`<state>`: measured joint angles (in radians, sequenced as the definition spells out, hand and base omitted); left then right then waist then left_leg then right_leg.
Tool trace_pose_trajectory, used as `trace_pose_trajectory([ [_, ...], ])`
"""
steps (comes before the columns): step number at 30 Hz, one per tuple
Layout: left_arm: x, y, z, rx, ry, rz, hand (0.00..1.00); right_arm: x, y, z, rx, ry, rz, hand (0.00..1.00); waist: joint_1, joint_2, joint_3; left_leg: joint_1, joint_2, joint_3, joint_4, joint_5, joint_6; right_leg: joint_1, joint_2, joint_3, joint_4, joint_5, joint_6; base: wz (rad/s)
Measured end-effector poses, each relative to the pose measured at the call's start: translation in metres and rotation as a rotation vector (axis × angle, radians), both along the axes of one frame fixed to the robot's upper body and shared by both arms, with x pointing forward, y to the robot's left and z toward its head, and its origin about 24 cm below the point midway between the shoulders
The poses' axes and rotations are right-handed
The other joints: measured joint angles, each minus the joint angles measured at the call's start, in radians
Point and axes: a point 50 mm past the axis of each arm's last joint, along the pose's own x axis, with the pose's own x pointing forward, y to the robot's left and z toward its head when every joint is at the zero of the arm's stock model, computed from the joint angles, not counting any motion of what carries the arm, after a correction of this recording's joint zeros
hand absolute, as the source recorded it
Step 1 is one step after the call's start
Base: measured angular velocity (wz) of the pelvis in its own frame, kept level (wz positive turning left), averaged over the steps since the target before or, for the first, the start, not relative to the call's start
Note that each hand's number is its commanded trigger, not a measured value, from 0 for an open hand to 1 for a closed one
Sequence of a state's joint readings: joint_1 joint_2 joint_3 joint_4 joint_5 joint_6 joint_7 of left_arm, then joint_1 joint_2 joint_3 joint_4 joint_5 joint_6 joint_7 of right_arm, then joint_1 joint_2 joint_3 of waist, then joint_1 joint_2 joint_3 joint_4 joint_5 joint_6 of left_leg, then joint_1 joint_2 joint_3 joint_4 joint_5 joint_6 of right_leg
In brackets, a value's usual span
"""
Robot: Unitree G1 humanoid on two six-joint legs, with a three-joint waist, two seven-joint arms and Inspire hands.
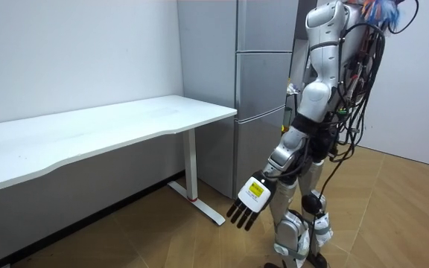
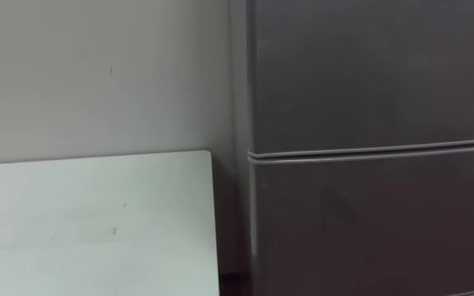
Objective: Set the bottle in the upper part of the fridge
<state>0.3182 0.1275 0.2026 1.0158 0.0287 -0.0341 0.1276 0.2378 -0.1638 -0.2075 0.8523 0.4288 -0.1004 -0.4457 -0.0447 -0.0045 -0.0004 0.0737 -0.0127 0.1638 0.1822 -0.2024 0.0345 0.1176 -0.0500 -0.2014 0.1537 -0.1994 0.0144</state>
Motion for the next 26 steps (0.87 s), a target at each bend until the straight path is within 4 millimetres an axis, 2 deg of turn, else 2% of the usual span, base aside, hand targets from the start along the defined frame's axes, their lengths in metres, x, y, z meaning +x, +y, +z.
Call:
trace_pose_trajectory([
  [4, 0.008, -0.002, 0.000, -0.006, -0.027, -0.009, 0.00, -0.008, 0.011, -0.012, 0.049, 0.083, 0.145, 0.00, 0.012, 0.007, -0.0019, -0.001, 0.002, -0.002, 0.000, 0.000, 0.000, -0.003, 0.000, 0.003, -0.001, 0.000, 0.000, 0.00],
  [7, 0.011, -0.004, 0.000, -0.010, -0.049, -0.011, 0.00, -0.014, 0.016, -0.015, 0.083, 0.101, 0.188, 0.00, 0.016, 0.014, -0.0063, -0.001, 0.001, -0.002, -0.002, 0.000, 0.000, -0.003, 0.000, 0.003, 0.001, 0.000, 0.000, 0.00],
  [11, 0.013, -0.009, -0.003, -0.026, -0.053, -0.016, 0.00, -0.021, 0.025, -0.022, 0.156, 0.133, 0.271, 0.00, 0.021, 0.020, -0.0072, 0.008, 0.000, -0.001, -0.006, 0.000, 0.000, 0.009, 0.002, 0.003, 0.004, 0.000, 0.000, 0.00],
  [15, 0.018, -0.021, -0.006, -0.040, -0.051, -0.038, 0.00, -0.027, 0.042, -0.031, 0.275, 0.163, 0.375, 0.00, 0.025, 0.018, -0.0069, 0.008, 0.000, -0.003, -0.011, 0.000, -0.001, 0.012, 0.000, -0.001, -0.003, -0.001, 0.000, 0.00],
  [19, 0.017, -0.025, -0.007, -0.046, -0.043, -0.060, 0.00, -0.034, 0.053, -0.037, 0.389, 0.178, 0.405, 0.00, 0.028, 0.013, -0.0042, 0.009, 0.001, -0.004, -0.010, 0.000, 0.000, 0.012, -0.003, -0.004, -0.002, -0.002, 0.002, 0.00],
  [26, 0.017, -0.025, -0.007, -0.036, -0.028, -0.104, 0.00, -0.038, 0.057, -0.040, 0.477, 0.186, 0.397, 0.00, 0.046, -0.001, 0.0010, 0.006, 0.000, -0.004, -0.009, -0.001, 0.002, 0.013, -0.003, -0.005, -0.002, -0.002, 0.003, 0.00],
])
